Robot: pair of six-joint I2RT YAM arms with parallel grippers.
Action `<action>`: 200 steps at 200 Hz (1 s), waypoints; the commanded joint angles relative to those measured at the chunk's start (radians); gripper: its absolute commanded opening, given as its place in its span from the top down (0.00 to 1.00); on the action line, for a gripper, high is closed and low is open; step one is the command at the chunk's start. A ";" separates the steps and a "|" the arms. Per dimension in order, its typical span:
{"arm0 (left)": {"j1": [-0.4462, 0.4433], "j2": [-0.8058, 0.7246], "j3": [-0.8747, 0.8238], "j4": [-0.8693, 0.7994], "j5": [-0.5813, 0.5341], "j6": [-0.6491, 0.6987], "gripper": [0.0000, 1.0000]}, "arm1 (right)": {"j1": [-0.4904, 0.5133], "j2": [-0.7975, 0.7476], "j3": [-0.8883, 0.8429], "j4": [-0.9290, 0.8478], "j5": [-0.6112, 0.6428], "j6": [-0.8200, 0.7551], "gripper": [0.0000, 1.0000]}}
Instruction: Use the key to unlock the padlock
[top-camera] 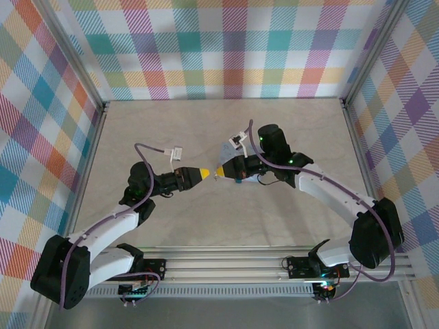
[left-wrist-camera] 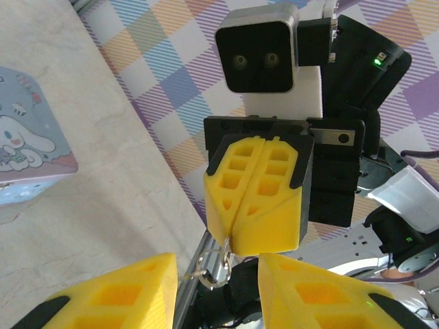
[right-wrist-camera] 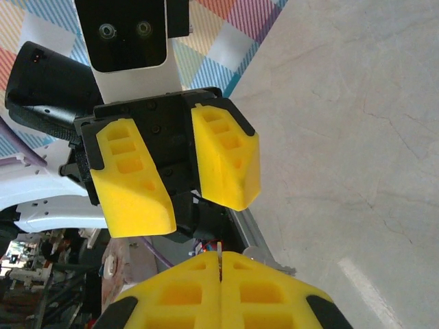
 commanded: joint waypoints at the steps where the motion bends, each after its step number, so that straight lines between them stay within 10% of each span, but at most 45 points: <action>1: -0.005 0.017 0.033 0.072 0.042 -0.004 0.63 | -0.002 0.011 0.036 -0.014 -0.044 -0.031 1.00; 200: -0.070 0.139 0.056 0.181 0.057 -0.044 0.75 | -0.008 0.016 0.020 0.020 -0.044 0.004 1.00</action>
